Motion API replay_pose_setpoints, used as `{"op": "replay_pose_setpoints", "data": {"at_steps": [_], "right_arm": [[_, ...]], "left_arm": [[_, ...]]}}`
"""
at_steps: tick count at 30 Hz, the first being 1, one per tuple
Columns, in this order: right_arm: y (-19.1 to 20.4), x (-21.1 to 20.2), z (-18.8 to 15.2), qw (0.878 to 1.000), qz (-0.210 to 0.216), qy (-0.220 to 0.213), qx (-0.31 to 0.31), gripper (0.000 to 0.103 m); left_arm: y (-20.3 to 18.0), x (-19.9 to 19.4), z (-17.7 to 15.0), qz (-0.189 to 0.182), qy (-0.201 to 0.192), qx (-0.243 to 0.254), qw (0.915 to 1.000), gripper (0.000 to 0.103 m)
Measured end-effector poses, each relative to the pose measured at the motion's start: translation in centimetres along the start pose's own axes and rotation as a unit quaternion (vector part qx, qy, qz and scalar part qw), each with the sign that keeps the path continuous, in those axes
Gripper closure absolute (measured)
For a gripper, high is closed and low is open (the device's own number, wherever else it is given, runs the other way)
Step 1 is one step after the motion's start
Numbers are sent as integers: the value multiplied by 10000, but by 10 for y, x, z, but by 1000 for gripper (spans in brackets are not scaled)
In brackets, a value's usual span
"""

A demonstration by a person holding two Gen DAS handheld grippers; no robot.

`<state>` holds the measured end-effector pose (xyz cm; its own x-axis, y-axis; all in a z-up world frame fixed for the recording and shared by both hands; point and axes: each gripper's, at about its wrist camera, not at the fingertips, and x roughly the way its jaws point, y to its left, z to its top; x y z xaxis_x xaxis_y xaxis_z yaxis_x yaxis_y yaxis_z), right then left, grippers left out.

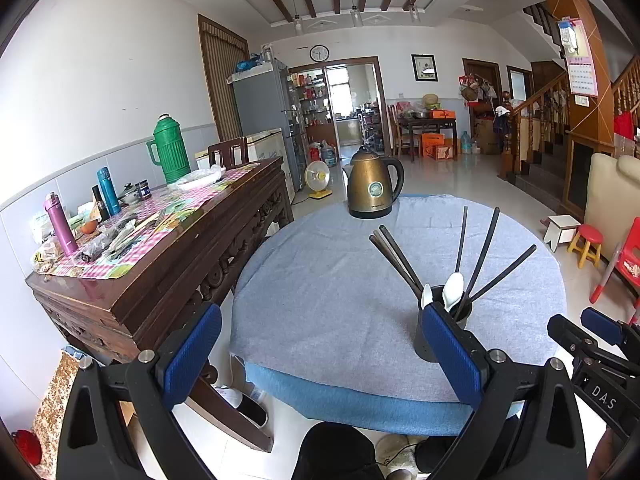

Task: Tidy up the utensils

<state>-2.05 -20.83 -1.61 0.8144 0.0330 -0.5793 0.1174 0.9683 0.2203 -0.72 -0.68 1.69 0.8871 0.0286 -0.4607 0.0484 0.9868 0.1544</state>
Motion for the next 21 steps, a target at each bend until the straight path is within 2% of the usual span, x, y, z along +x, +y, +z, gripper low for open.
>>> {"op": "replay_pose_setpoints", "data": {"at_steps": [21], "right_arm": [[2,0,0,10000,-7,-14,-18,40]], "left_arm": [[1,2,-2,1,27,-34,10000,3]]}}
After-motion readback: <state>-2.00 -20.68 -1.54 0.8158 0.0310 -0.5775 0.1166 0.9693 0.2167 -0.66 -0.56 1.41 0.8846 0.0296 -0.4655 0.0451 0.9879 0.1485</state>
